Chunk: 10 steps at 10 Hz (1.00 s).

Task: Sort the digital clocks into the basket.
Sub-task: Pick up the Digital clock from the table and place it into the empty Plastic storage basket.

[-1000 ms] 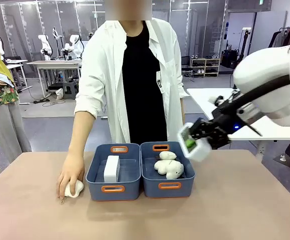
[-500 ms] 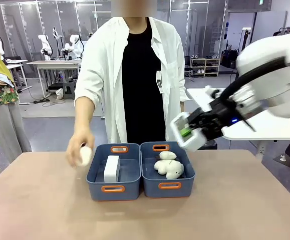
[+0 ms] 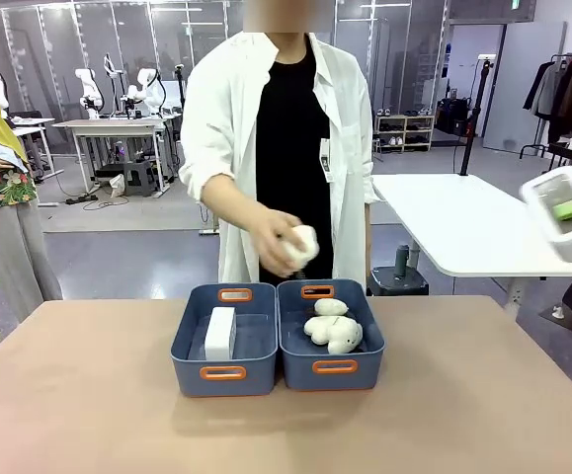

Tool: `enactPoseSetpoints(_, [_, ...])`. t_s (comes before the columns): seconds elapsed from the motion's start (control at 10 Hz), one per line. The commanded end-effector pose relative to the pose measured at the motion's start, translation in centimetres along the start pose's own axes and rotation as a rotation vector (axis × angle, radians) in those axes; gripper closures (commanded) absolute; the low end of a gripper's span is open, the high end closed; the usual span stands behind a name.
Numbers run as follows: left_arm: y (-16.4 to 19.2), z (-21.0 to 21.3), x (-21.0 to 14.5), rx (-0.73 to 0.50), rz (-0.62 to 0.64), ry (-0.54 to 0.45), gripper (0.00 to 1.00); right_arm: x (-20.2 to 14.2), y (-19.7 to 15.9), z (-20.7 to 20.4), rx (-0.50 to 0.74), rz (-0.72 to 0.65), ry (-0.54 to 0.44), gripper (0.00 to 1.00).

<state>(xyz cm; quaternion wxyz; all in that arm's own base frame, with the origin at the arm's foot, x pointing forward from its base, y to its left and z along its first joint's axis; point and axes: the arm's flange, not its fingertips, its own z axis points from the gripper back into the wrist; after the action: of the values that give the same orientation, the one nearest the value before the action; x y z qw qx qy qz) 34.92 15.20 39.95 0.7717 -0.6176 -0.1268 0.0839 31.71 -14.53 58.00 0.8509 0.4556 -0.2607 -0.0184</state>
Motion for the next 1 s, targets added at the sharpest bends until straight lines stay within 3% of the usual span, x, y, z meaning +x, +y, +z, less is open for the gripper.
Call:
enactPoseSetpoints(0.0, [-0.6, 0.3, -0.3, -0.005, 0.015, 0.003, 0.00, -1.3, -1.4, 2.5, 0.048, 0.011, -0.062, 1.00])
enactPoseSetpoints(0.3, [-0.6, 0.3, -0.3, -0.005, 0.015, 0.003, 0.00, -4.0, -4.6, 6.8, 0.074, -0.047, -0.166, 1.00])
enactPoseSetpoints(0.9, [-0.6, 0.3, -0.3, -0.005, 0.015, 0.003, 0.00, -4.0, -3.4, 4.8, 0.033, -0.024, -0.113, 1.00])
